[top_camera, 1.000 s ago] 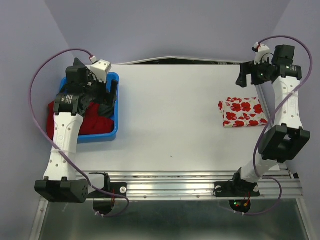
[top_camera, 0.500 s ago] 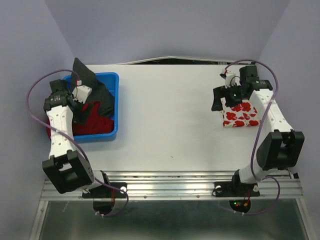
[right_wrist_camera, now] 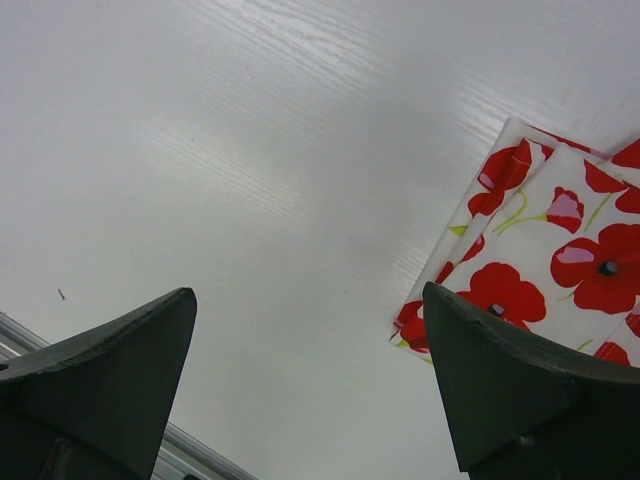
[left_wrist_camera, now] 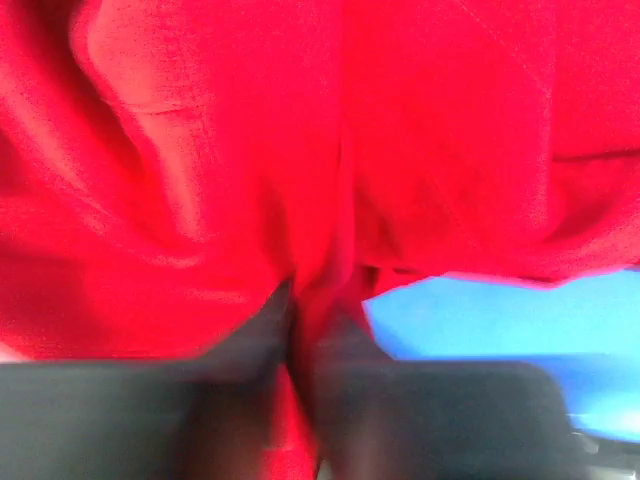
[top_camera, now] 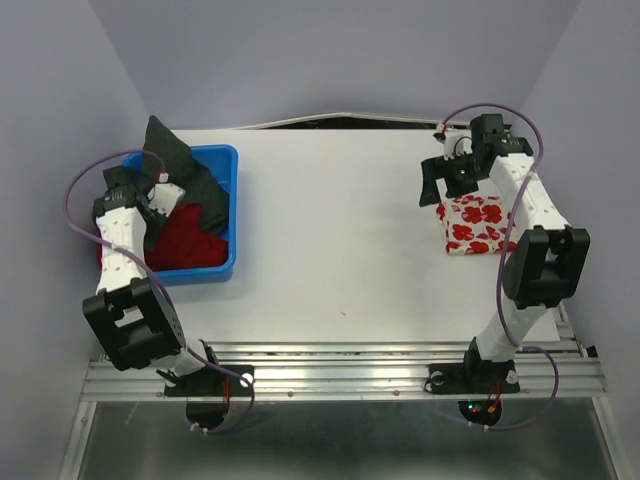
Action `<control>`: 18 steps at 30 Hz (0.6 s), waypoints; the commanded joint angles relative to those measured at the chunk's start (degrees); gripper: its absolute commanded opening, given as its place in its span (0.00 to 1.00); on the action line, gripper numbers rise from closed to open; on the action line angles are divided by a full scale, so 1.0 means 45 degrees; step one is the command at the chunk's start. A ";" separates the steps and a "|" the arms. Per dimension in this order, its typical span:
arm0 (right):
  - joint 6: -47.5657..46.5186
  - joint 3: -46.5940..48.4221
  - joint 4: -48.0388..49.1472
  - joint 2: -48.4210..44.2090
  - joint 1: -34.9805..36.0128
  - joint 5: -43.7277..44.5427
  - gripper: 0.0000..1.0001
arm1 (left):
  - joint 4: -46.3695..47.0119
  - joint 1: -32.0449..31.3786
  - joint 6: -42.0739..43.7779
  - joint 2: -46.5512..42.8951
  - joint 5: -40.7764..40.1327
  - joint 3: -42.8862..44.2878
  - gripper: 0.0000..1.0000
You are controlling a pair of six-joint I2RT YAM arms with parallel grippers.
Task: Fold and stack the skirts
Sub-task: Grab the skirt from the pile
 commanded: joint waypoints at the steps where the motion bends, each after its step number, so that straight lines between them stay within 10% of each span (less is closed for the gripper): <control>1: -0.0024 0.1188 -0.0562 -0.0223 0.0149 -0.0491 0.98 | -0.0557 0.0037 -0.0418 -0.1042 0.1827 0.3008 0.00; 10: 0.0464 0.1070 0.0121 -0.1395 0.0149 -0.2132 0.97 | -0.3436 -0.0158 -0.3087 -0.0828 0.8000 1.3199 0.00; 18: -0.0004 0.2009 -0.1029 -0.1610 0.0149 -0.2465 0.96 | 0.1722 -0.1951 -0.7428 -0.2683 0.9862 1.2392 0.00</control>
